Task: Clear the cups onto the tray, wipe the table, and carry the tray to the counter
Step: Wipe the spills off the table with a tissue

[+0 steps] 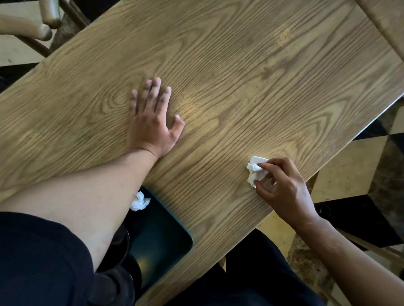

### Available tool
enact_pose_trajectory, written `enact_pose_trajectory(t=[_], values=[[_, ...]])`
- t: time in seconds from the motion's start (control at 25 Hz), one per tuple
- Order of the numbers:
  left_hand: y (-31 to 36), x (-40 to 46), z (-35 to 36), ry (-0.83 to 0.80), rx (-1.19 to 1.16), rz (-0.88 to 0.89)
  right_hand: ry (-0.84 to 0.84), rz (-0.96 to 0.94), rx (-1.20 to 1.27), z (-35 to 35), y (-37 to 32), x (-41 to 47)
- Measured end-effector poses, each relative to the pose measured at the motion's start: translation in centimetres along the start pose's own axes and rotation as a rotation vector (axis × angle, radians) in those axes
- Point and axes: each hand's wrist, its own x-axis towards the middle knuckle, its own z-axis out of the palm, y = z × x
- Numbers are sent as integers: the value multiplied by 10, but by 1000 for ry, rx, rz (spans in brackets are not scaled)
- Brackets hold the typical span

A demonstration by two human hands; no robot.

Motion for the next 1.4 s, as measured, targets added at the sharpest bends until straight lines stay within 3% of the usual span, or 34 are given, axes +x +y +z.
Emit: enact_pose_trajectory(t=[0.24, 0.4, 0.48, 0.72, 0.84, 0.88, 0.96, 1.0, 1.08, 1.16, 1.2, 1.28, 1.4], values=[[1, 0, 1, 3, -11, -4, -13, -67, -99, -16, -1, 40], [-1, 0, 1, 15, 5, -9, 297, 292, -137, -54, 27, 111], [0, 0, 2, 23, 10, -4, 288, 343, -151, -53, 36, 122], [-1, 0, 3, 24, 1, -2, 91, -96, 50, 18, -33, 26], [-2, 1, 3, 28, 1, -3, -126, -93, 149, 33, -52, -19], [-2, 1, 2, 29, 4, -4, -149, -129, 151, 29, -43, -16], [-1, 0, 2, 25, -4, 0, -25, -192, 65, 13, -19, 11], [-1, 0, 2, 24, -9, -1, 87, -161, 4, 0, -5, 34], [0, 1, 1, 19, -5, -10, 232, 91, -79, -26, 20, 84], [0, 1, 0, 12, 1, -13, 313, 331, -65, -33, 23, 112], [0, 1, 0, 9, 3, -11, 316, 353, -49, -26, 14, 111], [1, 0, 0, 14, 9, -3, 268, 141, -41, 2, -23, 81], [-1, 0, 0, 16, 9, -1, -7, -205, -36, 53, -81, -9]])
